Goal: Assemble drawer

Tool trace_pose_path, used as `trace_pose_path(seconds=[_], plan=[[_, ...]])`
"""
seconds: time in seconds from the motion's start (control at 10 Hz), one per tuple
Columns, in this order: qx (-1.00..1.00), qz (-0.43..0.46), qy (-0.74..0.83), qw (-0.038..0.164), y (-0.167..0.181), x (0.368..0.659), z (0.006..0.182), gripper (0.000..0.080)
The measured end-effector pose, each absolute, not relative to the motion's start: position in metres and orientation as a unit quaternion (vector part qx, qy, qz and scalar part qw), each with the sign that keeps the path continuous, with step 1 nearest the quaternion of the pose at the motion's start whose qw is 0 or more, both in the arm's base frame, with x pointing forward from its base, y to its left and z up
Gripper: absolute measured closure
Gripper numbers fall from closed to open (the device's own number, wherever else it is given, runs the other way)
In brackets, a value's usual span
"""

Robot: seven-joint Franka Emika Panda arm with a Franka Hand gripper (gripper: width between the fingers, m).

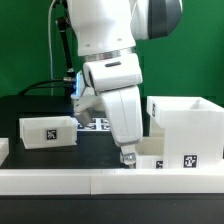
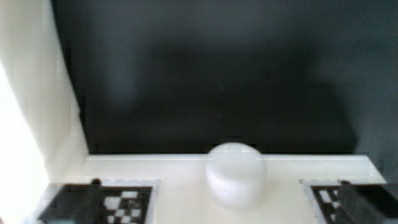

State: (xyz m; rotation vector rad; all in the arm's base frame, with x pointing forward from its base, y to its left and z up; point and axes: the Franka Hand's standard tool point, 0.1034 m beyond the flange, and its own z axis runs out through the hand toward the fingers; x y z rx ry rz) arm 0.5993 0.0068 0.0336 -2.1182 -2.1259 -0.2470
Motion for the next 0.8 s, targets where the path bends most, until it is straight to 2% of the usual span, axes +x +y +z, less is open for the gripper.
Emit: trace_pose_path(seconds=[0.5, 0.8], plan=[[-0.705, -0.080, -0.701, 0.072, 0.032, 0.598, 0.032, 0.0151], [-0.708, -0.079, -0.698, 0.072, 0.034, 0.598, 0.032, 0.0151]])
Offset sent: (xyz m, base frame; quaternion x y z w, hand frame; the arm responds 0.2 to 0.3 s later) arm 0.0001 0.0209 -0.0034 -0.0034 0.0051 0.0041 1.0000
